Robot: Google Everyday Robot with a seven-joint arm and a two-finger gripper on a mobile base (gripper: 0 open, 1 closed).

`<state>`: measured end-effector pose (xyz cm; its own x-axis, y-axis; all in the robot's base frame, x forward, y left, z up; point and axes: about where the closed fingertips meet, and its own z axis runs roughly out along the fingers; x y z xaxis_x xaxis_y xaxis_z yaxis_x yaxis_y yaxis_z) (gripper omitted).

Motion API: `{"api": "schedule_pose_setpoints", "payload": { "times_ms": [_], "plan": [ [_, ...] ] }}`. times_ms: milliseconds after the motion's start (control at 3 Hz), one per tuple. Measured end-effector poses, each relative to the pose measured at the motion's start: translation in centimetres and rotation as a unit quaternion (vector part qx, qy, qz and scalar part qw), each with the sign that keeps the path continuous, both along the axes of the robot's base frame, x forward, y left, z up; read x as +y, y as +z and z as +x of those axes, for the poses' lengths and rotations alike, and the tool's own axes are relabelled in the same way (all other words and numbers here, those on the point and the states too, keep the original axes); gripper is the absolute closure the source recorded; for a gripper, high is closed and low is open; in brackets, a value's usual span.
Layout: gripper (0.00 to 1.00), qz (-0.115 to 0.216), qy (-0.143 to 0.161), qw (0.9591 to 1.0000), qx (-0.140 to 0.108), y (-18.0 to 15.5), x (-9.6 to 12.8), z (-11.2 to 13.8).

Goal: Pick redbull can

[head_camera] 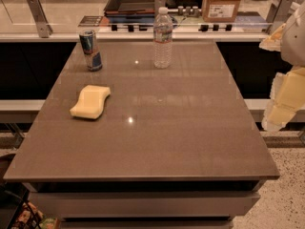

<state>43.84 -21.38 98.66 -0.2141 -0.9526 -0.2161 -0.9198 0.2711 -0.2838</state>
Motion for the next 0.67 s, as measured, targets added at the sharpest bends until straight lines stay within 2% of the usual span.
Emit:
{"api": "schedule_pose_setpoints", "payload": {
  "times_ms": [333, 667],
  "plan": [
    [0.0, 0.0, 0.0, 1.0, 0.0, 0.0, 0.0, 0.0],
    [0.0, 0.034, -0.021, 0.9991, -0.014, 0.2, 0.7, 1.0]
  ]
}}
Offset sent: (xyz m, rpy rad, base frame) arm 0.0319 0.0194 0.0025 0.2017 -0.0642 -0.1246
